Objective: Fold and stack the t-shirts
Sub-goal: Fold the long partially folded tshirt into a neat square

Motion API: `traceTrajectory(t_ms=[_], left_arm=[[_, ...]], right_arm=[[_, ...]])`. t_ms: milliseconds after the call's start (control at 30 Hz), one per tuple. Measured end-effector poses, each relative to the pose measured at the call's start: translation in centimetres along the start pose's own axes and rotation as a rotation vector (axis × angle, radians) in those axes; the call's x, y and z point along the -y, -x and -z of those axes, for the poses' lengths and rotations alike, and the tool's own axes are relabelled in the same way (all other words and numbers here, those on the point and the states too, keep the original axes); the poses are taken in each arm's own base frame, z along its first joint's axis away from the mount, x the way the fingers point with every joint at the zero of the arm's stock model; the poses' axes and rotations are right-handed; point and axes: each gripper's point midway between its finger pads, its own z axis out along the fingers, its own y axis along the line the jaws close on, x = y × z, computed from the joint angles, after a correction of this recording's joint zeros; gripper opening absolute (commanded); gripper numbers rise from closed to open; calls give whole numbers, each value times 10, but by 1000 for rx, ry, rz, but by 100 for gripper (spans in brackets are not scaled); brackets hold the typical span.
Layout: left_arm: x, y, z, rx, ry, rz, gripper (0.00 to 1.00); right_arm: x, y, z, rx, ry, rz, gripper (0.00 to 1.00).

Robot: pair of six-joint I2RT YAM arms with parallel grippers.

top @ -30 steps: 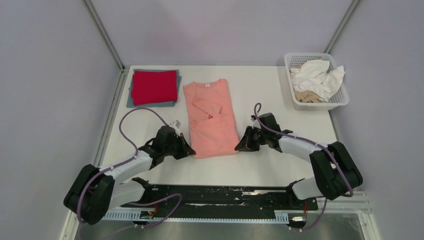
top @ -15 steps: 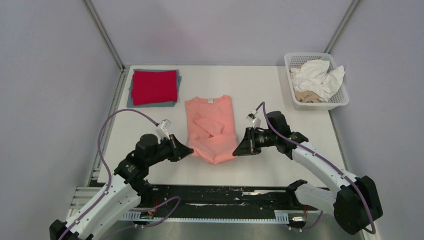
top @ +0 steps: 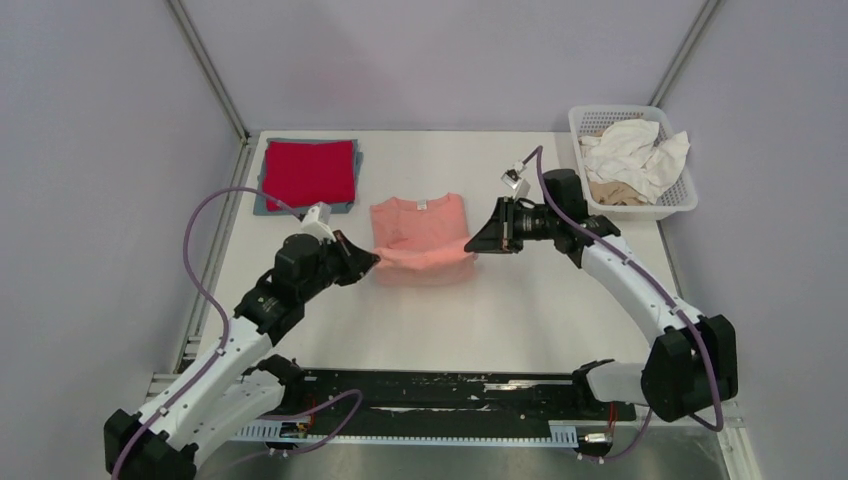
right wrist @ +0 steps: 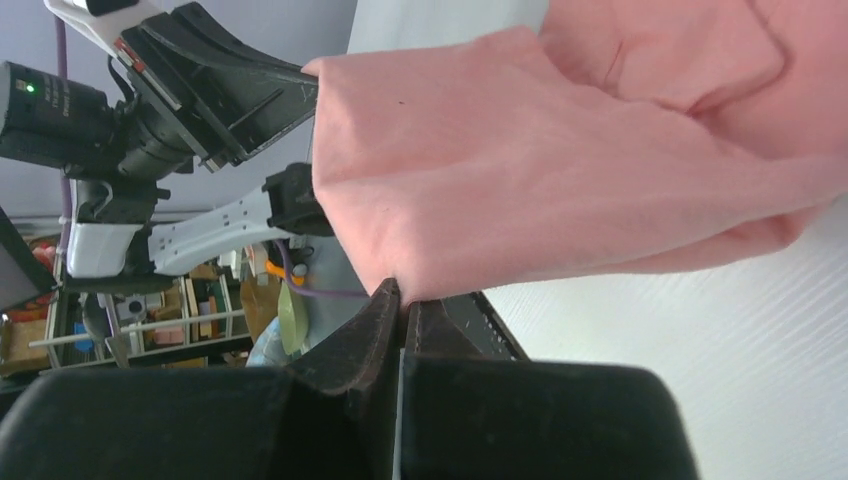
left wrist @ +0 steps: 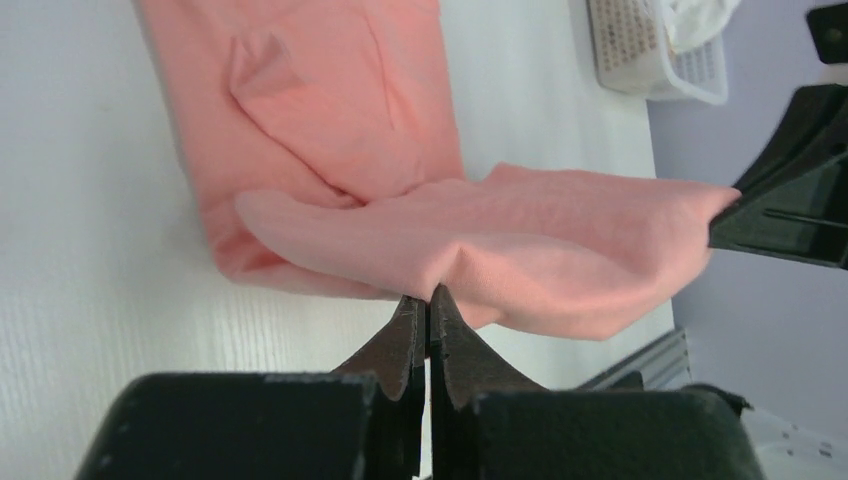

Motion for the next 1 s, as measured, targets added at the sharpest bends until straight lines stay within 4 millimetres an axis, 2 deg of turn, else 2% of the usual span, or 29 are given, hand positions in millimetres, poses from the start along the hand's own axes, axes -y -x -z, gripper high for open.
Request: traceTrajectory(t_ms=[233, 400, 533, 800, 1000], left_arm=[[-41, 32, -32, 45, 148, 66, 0], [-48, 46, -44, 54, 179, 78, 0], [-50, 59, -54, 69, 189, 84, 0], [-60, 80, -88, 54, 214, 105, 0], [-74, 96, -112, 45, 249, 125, 0]], right_arm=[[20, 51, -17, 11, -19, -33, 0], [38, 64, -34, -25, -7, -72, 0], [55, 76, -39, -21, 3, -108, 0], [82, 107, -44, 3, 18, -160, 0], [106, 128, -58, 5, 17, -183, 0]])
